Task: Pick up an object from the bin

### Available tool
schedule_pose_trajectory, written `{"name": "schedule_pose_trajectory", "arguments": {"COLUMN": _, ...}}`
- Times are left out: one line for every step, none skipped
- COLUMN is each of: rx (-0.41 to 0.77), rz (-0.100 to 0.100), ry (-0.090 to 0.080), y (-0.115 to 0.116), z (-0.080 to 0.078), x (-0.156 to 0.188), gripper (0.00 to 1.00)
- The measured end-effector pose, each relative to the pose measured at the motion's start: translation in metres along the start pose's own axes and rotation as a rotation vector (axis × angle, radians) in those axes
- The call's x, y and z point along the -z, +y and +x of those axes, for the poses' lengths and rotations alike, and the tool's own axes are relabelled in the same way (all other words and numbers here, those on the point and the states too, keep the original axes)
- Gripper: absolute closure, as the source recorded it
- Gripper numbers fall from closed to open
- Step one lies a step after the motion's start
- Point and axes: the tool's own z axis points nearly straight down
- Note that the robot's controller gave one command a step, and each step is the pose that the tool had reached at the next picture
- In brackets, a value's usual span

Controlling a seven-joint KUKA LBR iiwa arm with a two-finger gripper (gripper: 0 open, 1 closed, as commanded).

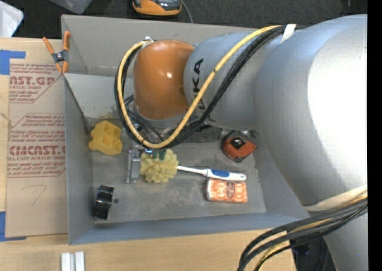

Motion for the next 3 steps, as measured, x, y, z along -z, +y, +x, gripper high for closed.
{"name": "schedule_pose_trajectory", "arguments": {"rx": -0.003, "rz": -0.002, "ry": -0.007, "y": -0.001, "z": -0.002, "x": 0.005, "gripper": 0.00}}
{"name": "schedule_pose_trajectory", "arguments": {"rx": 0.212, "rz": 0.002, "ry": -0.001, "y": -0.078, "z": 0.000, "x": -0.060, "gripper": 0.00}}
{"name": "schedule_pose_trajectory", "arguments": {"rx": 0.026, "rz": -0.005, "ry": -0.012, "y": -0.066, "z": 0.005, "x": -0.011, "gripper": 0.00}}
